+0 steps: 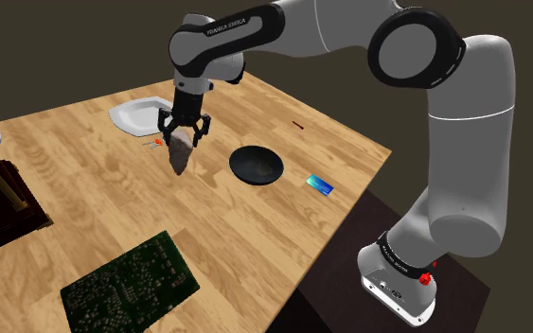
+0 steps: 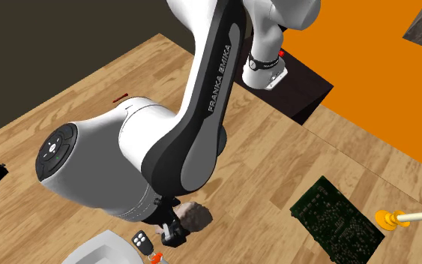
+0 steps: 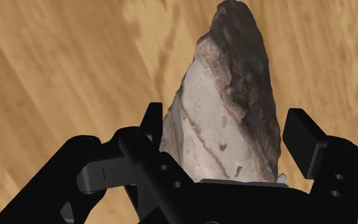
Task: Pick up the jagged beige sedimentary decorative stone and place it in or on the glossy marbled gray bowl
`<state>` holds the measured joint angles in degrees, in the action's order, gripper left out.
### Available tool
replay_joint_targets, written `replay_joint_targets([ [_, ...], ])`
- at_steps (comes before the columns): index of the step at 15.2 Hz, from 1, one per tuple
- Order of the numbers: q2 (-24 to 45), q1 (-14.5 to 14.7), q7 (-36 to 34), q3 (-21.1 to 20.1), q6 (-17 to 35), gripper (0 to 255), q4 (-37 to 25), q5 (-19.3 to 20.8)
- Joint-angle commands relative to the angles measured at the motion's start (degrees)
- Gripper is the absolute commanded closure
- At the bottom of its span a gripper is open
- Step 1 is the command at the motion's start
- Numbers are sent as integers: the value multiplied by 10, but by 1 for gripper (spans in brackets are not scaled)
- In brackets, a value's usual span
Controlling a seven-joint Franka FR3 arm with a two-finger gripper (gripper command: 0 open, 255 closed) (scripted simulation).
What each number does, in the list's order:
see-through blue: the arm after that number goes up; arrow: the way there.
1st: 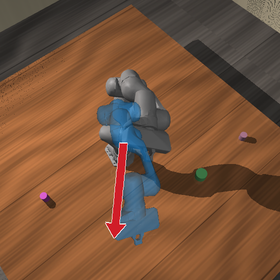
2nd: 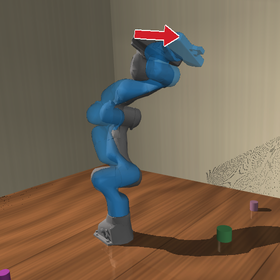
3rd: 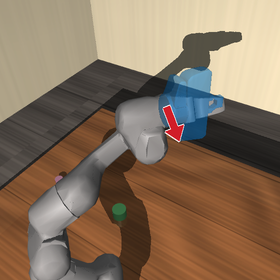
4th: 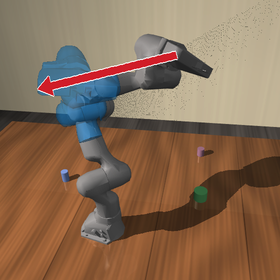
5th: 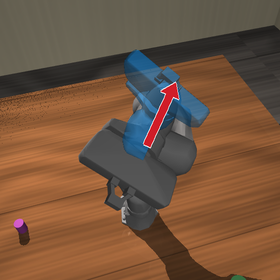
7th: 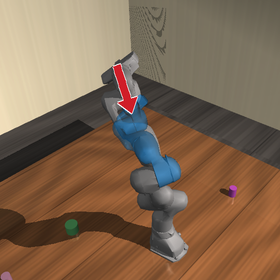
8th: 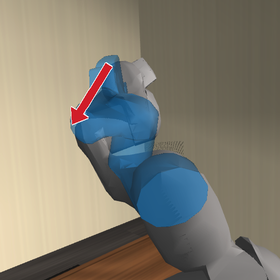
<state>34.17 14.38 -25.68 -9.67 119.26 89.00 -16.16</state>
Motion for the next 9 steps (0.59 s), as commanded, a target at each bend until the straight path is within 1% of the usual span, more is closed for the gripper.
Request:
replay_joint_targets([
  [1, 1, 0, 0, 0, 0, 255, 3, 0],
  [6, 3, 0, 0, 1, -1, 255, 1, 1],
  [9, -8, -1, -5, 1, -18, 255, -5, 1],
])
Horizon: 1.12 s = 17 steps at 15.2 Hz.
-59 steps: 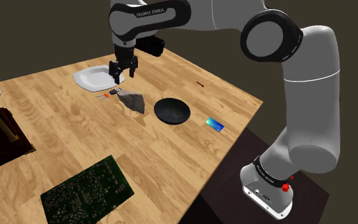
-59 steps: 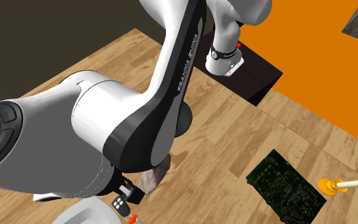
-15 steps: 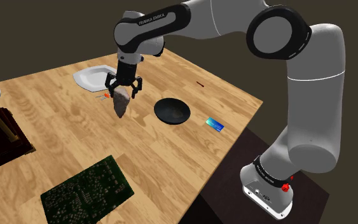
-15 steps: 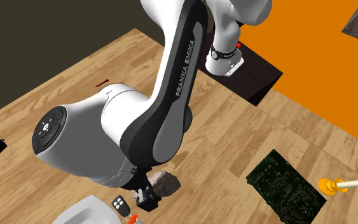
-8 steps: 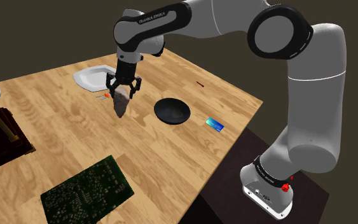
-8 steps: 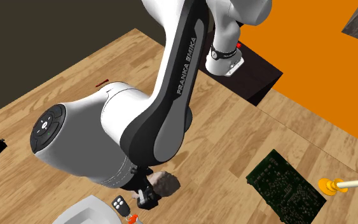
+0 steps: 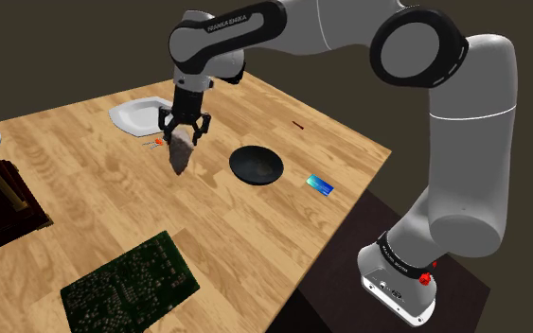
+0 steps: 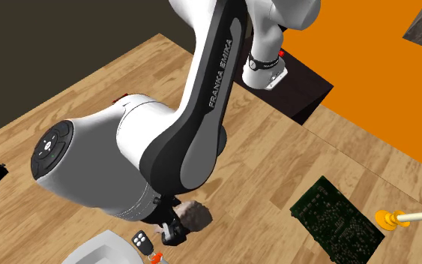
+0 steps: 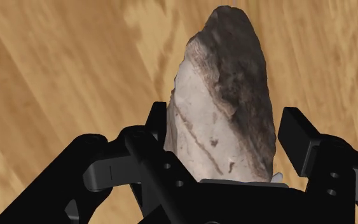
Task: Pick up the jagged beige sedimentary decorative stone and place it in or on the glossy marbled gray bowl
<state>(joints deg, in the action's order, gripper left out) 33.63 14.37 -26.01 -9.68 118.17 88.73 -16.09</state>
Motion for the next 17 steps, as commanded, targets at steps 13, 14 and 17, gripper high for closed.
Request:
replay_joint_targets([
  [13, -40, -3, -24, 0, -83, 255, -45, 5],
  [14, -42, -3, -26, 0, -89, 255, -49, 5],
  [17, -48, -4, -31, 0, -108, 255, -63, 6],
])
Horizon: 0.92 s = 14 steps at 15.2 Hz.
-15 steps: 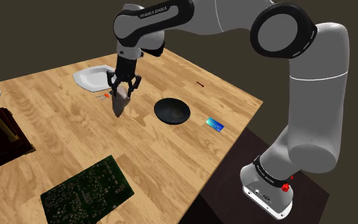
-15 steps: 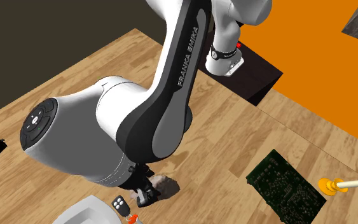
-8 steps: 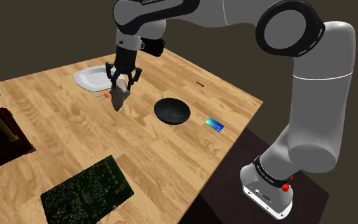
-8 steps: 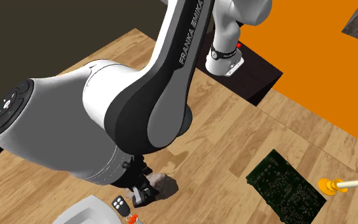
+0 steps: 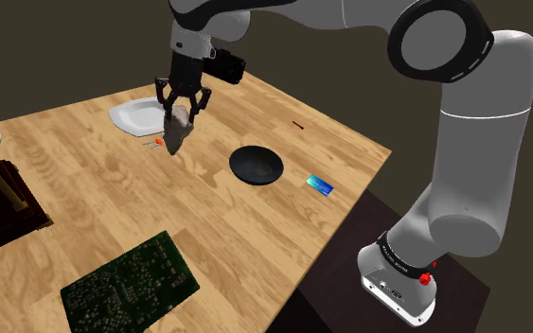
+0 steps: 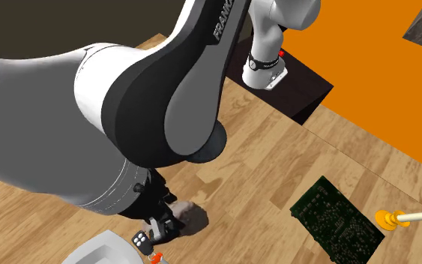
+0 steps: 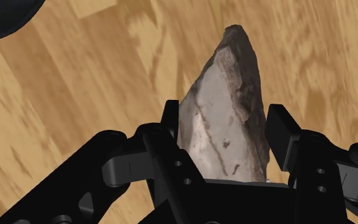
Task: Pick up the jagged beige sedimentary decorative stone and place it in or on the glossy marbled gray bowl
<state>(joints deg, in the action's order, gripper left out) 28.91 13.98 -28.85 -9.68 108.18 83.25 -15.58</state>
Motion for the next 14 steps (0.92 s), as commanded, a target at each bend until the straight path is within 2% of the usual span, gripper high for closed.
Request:
replay_joint_targets([
  [1, -2, 0, -5, 0, -15, 255, -13, 1],
  [3, -5, 0, -8, 0, -26, 255, -22, 2],
  [8, -129, -26, 33, 2, 12, 255, 149, -22],
  [14, -261, -50, 81, 13, 27, 255, 309, -45],
])
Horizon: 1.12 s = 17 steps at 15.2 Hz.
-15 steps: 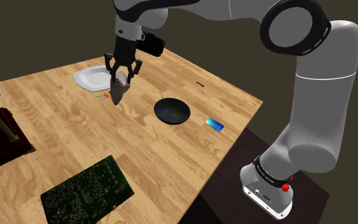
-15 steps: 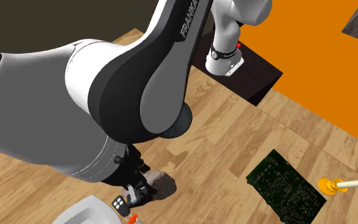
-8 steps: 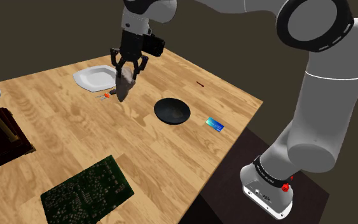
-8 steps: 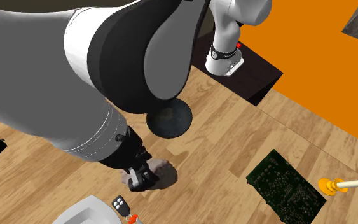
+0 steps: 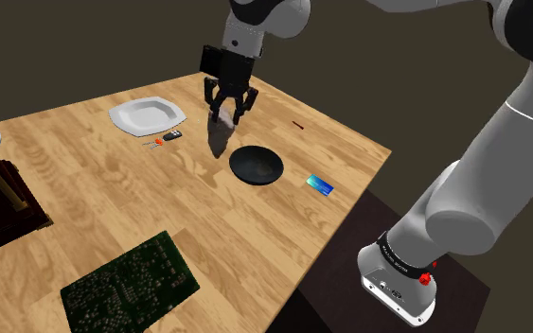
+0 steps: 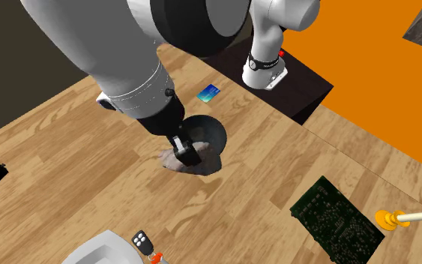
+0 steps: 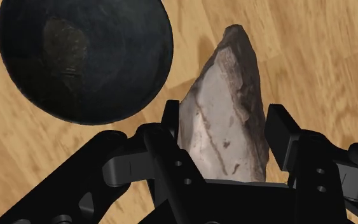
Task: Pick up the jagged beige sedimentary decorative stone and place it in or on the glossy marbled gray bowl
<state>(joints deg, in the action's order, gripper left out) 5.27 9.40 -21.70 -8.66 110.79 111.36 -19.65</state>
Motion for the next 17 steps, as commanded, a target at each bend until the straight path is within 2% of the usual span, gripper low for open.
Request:
replay_joint_targets([
  [1, -46, -8, 17, 6, 0, 255, 51, -7],
  [7, -166, -25, 59, 27, -12, 255, 172, -14],
  [17, -134, -22, 82, 24, 62, 255, 217, -25],
])
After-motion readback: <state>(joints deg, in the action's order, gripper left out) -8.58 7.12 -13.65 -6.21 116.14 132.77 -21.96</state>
